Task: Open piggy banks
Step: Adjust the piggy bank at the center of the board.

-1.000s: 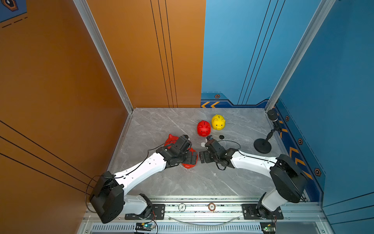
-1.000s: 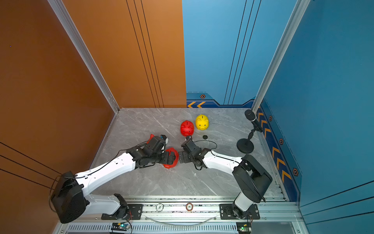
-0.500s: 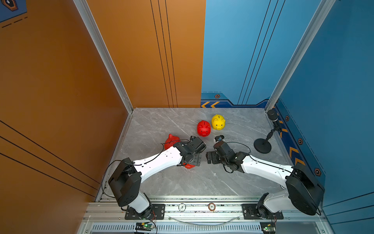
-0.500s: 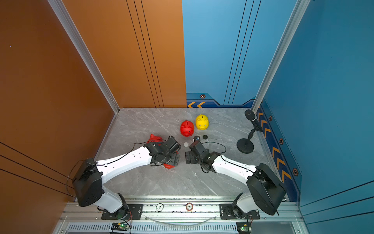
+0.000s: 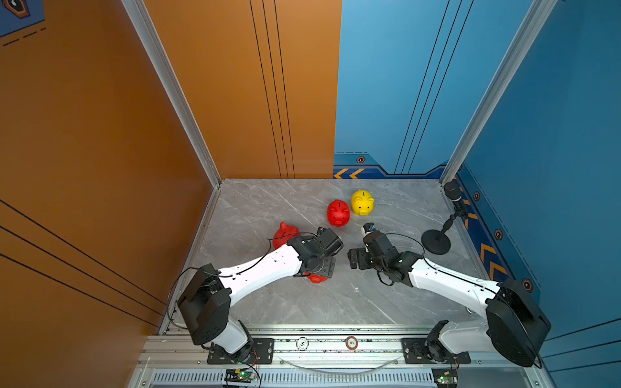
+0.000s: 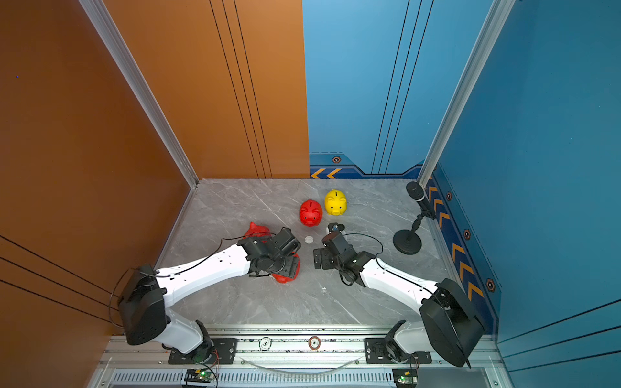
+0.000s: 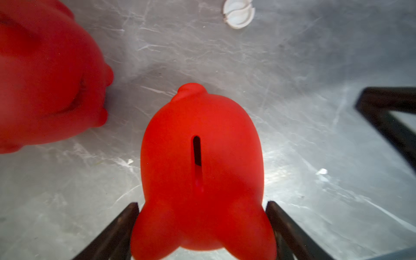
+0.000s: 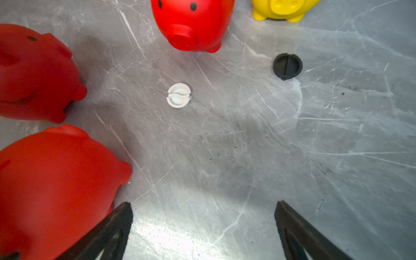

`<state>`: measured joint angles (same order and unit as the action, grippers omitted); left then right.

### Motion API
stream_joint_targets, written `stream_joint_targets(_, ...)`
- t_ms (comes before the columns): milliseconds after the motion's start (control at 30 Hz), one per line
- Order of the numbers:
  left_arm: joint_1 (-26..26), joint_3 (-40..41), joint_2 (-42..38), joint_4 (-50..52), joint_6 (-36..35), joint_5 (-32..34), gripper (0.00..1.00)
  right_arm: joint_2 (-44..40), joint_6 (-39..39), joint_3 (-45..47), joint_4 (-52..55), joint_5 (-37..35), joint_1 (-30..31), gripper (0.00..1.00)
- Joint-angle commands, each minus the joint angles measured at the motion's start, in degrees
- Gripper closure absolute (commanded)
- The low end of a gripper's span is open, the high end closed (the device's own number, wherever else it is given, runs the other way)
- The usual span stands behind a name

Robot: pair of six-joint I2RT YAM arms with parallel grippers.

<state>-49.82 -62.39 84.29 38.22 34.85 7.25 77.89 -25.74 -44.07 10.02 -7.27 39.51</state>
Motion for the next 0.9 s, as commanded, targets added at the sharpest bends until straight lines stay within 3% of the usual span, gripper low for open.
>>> stream_joint_targets(0,2.37,6.57,-5.80,-12.25,2.96,-15.26,0.33,-0.72,2.09,0.42,1.25,2.26,-1.01,0.00)
stream_joint_targets(200,8.09,16.96,-9.37,-24.27,9.09,-27.10,0.32,-2.95,1.78,1.72,1.66,1.58,-1.08,0.00)
stream_joint_targets(433,12.55,24.34,-9.70,-31.69,11.38,-30.11,0.29,-6.36,1.51,3.08,2.45,1.73,-1.36,0.00)
stream_joint_targets(500,13.68,25.15,-10.35,-30.90,10.96,-29.84,0.09,-6.76,1.47,3.78,2.22,1.86,-1.36,0.00)
stream_joint_targets(567,14.68,25.76,-11.45,-30.40,10.43,-29.49,0.01,-7.24,1.47,4.42,1.81,1.96,-1.36,0.00)
stream_joint_targets(867,18.22,25.68,-12.94,-29.02,7.19,-30.57,0.02,-5.10,0.59,5.26,1.56,1.91,-0.60,0.00)
